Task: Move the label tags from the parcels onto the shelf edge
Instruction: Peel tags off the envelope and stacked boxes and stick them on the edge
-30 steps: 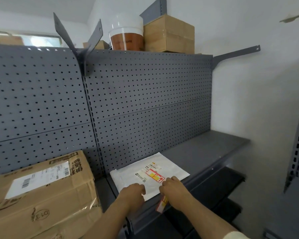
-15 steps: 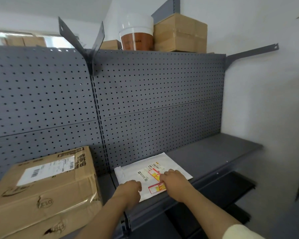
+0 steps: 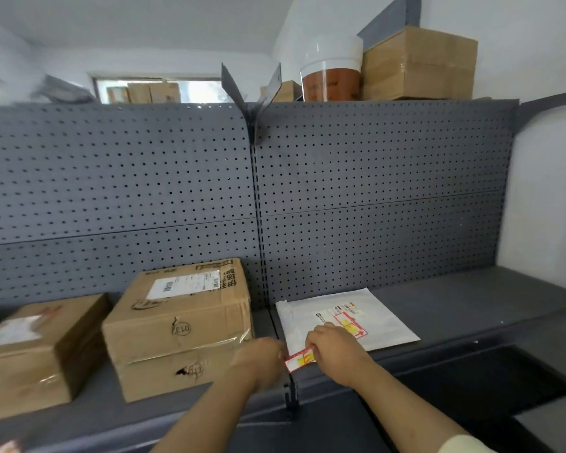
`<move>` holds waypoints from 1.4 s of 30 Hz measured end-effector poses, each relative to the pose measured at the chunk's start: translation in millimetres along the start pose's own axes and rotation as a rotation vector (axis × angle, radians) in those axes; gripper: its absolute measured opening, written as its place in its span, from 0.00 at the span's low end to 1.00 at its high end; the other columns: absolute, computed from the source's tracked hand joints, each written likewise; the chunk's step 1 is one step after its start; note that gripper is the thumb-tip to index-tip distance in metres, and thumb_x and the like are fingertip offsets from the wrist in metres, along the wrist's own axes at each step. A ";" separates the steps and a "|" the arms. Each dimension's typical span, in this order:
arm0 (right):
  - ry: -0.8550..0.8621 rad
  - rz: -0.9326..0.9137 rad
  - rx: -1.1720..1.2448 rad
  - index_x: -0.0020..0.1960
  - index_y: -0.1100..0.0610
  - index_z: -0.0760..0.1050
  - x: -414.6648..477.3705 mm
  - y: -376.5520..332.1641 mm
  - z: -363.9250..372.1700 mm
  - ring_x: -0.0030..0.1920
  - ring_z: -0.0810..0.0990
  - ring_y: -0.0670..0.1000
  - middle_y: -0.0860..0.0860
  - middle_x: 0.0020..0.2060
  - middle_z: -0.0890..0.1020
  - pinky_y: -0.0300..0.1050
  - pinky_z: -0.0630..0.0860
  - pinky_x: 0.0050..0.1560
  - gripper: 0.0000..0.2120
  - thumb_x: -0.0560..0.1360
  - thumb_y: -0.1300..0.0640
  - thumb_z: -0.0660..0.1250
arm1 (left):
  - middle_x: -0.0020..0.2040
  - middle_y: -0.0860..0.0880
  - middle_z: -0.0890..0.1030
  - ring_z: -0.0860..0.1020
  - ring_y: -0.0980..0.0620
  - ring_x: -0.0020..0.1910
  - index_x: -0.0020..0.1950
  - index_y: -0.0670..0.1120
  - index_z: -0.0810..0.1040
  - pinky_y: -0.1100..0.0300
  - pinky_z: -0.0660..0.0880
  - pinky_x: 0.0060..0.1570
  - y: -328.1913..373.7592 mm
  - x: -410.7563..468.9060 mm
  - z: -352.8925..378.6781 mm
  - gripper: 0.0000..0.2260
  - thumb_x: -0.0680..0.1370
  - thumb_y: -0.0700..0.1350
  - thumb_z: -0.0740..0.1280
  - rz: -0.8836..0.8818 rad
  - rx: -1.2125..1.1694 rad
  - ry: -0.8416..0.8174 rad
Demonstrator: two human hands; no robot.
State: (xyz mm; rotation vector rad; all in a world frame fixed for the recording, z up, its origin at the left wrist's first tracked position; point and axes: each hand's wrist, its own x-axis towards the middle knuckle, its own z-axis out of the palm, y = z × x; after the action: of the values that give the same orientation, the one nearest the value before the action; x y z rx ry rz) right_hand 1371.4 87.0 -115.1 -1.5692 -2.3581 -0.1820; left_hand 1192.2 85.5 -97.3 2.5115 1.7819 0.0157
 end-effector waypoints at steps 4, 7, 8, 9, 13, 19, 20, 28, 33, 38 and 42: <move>0.004 -0.080 0.035 0.58 0.56 0.76 13.8 -46.4 10.9 0.55 0.74 0.53 0.53 0.55 0.79 0.46 0.71 0.54 0.12 0.78 0.60 0.58 | 0.64 0.46 0.77 0.76 0.45 0.62 0.62 0.47 0.75 0.54 0.72 0.60 -42.4 -32.9 1.4 0.14 0.77 0.41 0.63 -0.110 -0.040 0.021; -0.019 -0.128 0.048 0.56 0.57 0.77 23.0 -82.7 20.5 0.54 0.74 0.53 0.53 0.54 0.79 0.45 0.71 0.52 0.11 0.77 0.62 0.60 | 0.65 0.46 0.76 0.74 0.44 0.63 0.65 0.48 0.74 0.53 0.71 0.62 -76.9 -56.5 2.6 0.16 0.77 0.41 0.63 -0.181 -0.060 0.020; -0.020 -0.137 0.052 0.55 0.58 0.77 25.4 -94.1 23.1 0.53 0.74 0.53 0.54 0.53 0.79 0.44 0.70 0.50 0.10 0.77 0.62 0.59 | 0.65 0.45 0.76 0.74 0.44 0.63 0.65 0.48 0.74 0.53 0.71 0.62 -87.2 -63.8 3.2 0.16 0.77 0.42 0.63 -0.201 -0.064 0.020; -0.018 -0.146 0.054 0.53 0.59 0.77 27.5 -105.1 25.0 0.52 0.75 0.53 0.54 0.53 0.79 0.44 0.70 0.49 0.09 0.77 0.62 0.59 | 0.65 0.45 0.76 0.75 0.44 0.63 0.65 0.47 0.74 0.53 0.72 0.62 -96.5 -71.1 3.4 0.16 0.77 0.42 0.63 -0.222 -0.071 0.019; -0.039 -0.155 0.052 0.52 0.62 0.76 36.6 -148.0 32.7 0.55 0.75 0.56 0.57 0.53 0.79 0.47 0.69 0.50 0.10 0.77 0.63 0.57 | 0.64 0.44 0.77 0.75 0.44 0.62 0.64 0.46 0.75 0.53 0.72 0.62 -134.3 -95.5 7.7 0.15 0.78 0.40 0.61 -0.254 -0.093 0.028; -0.030 -0.110 0.079 0.59 0.55 0.77 52.0 -198.9 41.6 0.57 0.75 0.54 0.52 0.56 0.80 0.48 0.73 0.56 0.14 0.78 0.61 0.58 | 0.65 0.45 0.75 0.75 0.42 0.62 0.65 0.48 0.73 0.52 0.72 0.61 -185.2 -124.9 10.4 0.15 0.78 0.42 0.60 -0.256 -0.107 -0.006; -0.033 -0.102 0.068 0.59 0.55 0.77 52.4 -205.5 44.3 0.57 0.75 0.54 0.52 0.57 0.80 0.48 0.72 0.57 0.14 0.78 0.61 0.58 | 0.65 0.44 0.75 0.76 0.42 0.62 0.64 0.47 0.73 0.52 0.72 0.61 -192.0 -127.3 11.7 0.15 0.78 0.43 0.60 -0.257 -0.109 -0.015; -0.059 -0.078 0.014 0.58 0.54 0.77 47.7 -217.3 51.5 0.57 0.75 0.52 0.50 0.57 0.80 0.47 0.72 0.58 0.13 0.78 0.61 0.59 | 0.67 0.44 0.74 0.75 0.42 0.63 0.68 0.50 0.73 0.51 0.72 0.61 -199.5 -129.6 31.9 0.18 0.78 0.42 0.61 -0.210 -0.133 -0.093; -0.056 -0.043 0.011 0.59 0.53 0.77 50.8 -213.4 49.7 0.56 0.76 0.51 0.50 0.57 0.79 0.45 0.72 0.56 0.13 0.78 0.62 0.59 | 0.66 0.45 0.75 0.75 0.42 0.62 0.69 0.53 0.73 0.52 0.72 0.62 -194.3 -122.0 35.6 0.19 0.78 0.41 0.61 -0.207 -0.168 -0.104; -0.076 -0.039 0.002 0.59 0.54 0.76 50.6 -211.5 50.1 0.56 0.76 0.52 0.51 0.57 0.79 0.46 0.73 0.58 0.12 0.79 0.62 0.59 | 0.62 0.46 0.78 0.78 0.44 0.58 0.66 0.51 0.75 0.53 0.75 0.58 -192.2 -116.6 42.3 0.17 0.78 0.41 0.63 -0.225 -0.184 -0.091; -0.068 -0.039 0.011 0.58 0.54 0.77 50.2 -209.3 52.8 0.55 0.76 0.51 0.51 0.56 0.80 0.46 0.73 0.56 0.12 0.79 0.62 0.59 | 0.62 0.44 0.78 0.78 0.44 0.58 0.66 0.48 0.75 0.53 0.74 0.58 -191.6 -113.8 45.2 0.16 0.78 0.40 0.63 -0.217 -0.140 -0.087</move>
State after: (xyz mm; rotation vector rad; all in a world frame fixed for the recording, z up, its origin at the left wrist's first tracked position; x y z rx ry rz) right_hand 1152.1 62.8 -136.3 -1.5482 -2.4386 -0.1263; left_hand 975.9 39.2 -150.1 2.1792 1.9348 0.0200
